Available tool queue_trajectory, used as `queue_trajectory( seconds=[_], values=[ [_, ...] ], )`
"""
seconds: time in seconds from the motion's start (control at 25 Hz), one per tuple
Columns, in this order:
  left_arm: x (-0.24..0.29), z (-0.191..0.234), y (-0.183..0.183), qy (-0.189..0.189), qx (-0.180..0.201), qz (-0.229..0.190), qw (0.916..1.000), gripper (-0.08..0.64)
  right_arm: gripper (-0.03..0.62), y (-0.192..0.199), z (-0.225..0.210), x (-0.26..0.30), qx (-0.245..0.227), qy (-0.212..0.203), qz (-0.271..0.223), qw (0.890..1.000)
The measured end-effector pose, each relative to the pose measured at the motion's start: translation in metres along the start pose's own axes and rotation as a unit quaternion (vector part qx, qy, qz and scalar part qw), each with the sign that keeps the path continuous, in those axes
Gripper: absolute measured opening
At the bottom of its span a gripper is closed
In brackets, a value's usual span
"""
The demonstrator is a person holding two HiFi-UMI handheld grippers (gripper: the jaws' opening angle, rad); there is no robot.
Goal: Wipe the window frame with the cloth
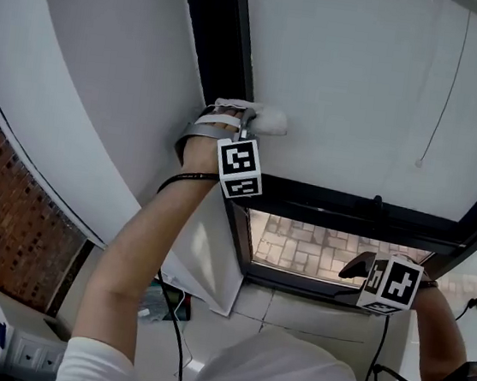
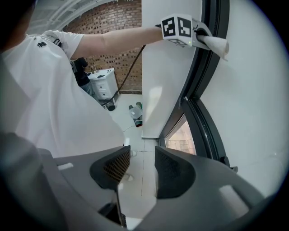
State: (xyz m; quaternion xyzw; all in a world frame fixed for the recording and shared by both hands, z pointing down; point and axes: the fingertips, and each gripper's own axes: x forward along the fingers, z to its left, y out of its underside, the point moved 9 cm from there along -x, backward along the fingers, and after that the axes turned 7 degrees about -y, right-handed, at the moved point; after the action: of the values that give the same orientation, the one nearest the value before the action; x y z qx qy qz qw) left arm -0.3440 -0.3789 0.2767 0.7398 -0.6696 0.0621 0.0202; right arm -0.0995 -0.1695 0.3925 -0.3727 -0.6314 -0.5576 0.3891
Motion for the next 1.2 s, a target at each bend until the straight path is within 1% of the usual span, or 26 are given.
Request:
queue_trajectory(
  seconds=[0.08,0.24,0.44,0.8,1.08,1.2],
  values=[
    [0.003,-0.024,-0.002,0.010,0.001,0.001,1.0000,0.089,0.173,-0.001,-0.001,0.000,0.003,0.001,-0.003,1.000],
    [0.008,-0.067,-0.002,0.034,-0.014,0.000,0.9993,0.091,0.173,-0.002,-0.004,0.003,0.006,-0.003,-0.002,1.000],
    [0.010,-0.112,-0.001,0.041,-0.014,-0.011,0.9990,0.091,0.173,-0.003,-0.006,0.003,0.014,-0.002,-0.003,1.000],
    [0.018,-0.202,-0.002,0.090,-0.028,-0.018,0.9954,0.090,0.173,0.003,-0.006,0.011,0.035,-0.014,0.002,0.999],
    [0.024,-0.250,-0.004,0.129,-0.036,-0.015,0.9909,0.089,0.173,0.008,-0.009,0.011,0.055,-0.014,0.005,0.998],
    [0.025,-0.256,-0.003,0.133,-0.048,-0.014,0.9898,0.091,0.173,0.006,-0.009,0.011,0.059,-0.015,0.000,0.998]
  ],
)
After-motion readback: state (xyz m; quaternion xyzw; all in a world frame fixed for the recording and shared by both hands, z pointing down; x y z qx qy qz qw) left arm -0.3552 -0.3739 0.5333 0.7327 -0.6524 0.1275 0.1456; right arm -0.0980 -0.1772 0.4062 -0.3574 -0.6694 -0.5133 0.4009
